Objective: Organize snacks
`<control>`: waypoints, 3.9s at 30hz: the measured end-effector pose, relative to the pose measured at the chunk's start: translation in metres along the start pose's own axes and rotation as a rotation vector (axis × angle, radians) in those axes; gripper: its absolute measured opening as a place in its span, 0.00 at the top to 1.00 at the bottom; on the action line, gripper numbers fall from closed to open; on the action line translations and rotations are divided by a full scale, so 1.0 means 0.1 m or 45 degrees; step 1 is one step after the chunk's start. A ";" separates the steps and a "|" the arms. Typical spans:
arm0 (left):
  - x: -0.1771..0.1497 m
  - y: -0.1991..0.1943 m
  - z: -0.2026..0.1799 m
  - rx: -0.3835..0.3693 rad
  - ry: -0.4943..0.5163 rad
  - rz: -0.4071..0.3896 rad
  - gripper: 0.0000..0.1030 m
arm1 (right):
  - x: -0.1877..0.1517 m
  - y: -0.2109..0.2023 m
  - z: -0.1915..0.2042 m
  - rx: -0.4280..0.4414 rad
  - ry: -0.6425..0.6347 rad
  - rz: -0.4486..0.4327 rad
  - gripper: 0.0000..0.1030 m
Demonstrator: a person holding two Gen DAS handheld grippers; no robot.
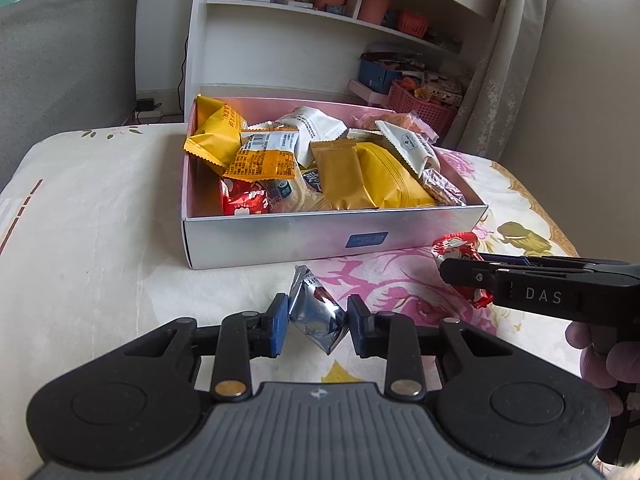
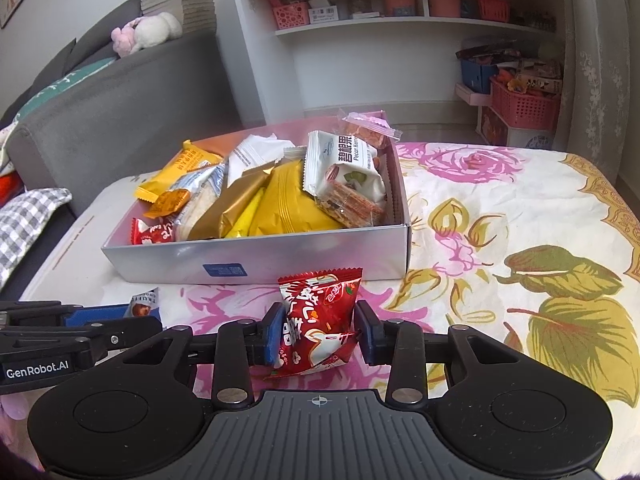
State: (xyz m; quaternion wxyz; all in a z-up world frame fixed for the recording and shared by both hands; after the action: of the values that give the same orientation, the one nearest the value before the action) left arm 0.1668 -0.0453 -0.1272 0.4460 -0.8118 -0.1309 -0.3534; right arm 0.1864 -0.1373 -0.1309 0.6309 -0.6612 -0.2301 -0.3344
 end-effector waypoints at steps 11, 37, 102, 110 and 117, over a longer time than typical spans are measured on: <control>0.14 -0.18 -0.08 -0.052 -0.020 -0.048 0.72 | 0.15 -0.25 0.04 0.068 0.056 -0.044 0.65; 0.64 0.14 0.37 0.136 -0.004 -0.178 0.72 | 0.76 0.08 0.39 0.145 0.253 -0.123 0.64; 0.04 -0.91 0.01 0.470 -0.083 0.052 0.00 | 0.03 -0.96 0.16 -0.154 0.060 0.099 0.01; 0.03 -0.90 0.08 0.495 -0.107 0.057 0.00 | 0.09 -0.96 0.22 -0.178 0.015 0.060 0.01; 0.01 -0.87 0.12 0.490 -0.128 0.081 0.00 | 0.06 -0.86 0.27 -0.170 -0.004 0.096 0.01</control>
State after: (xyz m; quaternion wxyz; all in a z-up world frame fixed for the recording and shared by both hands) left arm 0.1266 0.0139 -0.0756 0.5967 -0.7321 -0.1924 -0.2666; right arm 0.1326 -0.1026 -0.0676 0.5971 -0.7105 -0.1833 -0.3241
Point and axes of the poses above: each gripper's, at about its wrist camera, not at the fingertips, and y roughly the way its jaws point, z to its left, x to its top, the point moved 10 cm from there along y, roughly the way its jaws point, and after that the axes turned 12 degrees about -x, right-handed, at the moved point
